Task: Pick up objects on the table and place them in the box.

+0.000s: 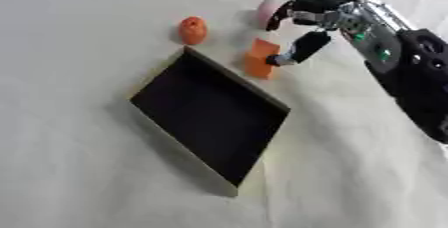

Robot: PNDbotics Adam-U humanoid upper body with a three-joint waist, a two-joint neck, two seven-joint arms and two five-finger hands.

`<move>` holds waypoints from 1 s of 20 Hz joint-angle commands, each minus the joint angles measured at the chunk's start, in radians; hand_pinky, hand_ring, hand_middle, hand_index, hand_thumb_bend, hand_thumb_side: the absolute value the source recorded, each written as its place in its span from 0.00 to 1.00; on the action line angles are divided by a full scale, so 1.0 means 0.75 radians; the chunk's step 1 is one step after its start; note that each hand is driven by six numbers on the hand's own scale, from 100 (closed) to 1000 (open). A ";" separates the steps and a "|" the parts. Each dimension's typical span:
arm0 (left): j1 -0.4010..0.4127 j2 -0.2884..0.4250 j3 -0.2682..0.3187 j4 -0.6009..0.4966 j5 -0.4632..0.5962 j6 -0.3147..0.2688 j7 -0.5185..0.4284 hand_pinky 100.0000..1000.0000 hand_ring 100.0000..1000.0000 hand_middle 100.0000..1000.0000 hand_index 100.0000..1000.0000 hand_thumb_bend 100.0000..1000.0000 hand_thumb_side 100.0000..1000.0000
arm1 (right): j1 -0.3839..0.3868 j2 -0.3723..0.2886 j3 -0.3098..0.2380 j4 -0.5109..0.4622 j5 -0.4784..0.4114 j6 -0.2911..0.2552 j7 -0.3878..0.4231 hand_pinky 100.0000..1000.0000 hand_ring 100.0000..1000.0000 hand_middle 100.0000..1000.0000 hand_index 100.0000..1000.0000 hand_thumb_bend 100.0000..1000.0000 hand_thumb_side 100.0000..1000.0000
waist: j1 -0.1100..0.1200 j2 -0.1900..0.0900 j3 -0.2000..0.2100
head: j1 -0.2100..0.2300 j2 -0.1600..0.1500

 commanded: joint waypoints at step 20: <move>-0.018 0.028 0.003 -0.019 -0.005 0.004 -0.017 0.56 0.56 0.69 0.60 0.00 0.93 | 0.029 -0.128 -0.009 -0.359 -0.201 0.180 0.074 0.91 0.89 0.70 0.82 0.19 0.58 | -0.004 -0.022 -0.006 | 0.016 0.005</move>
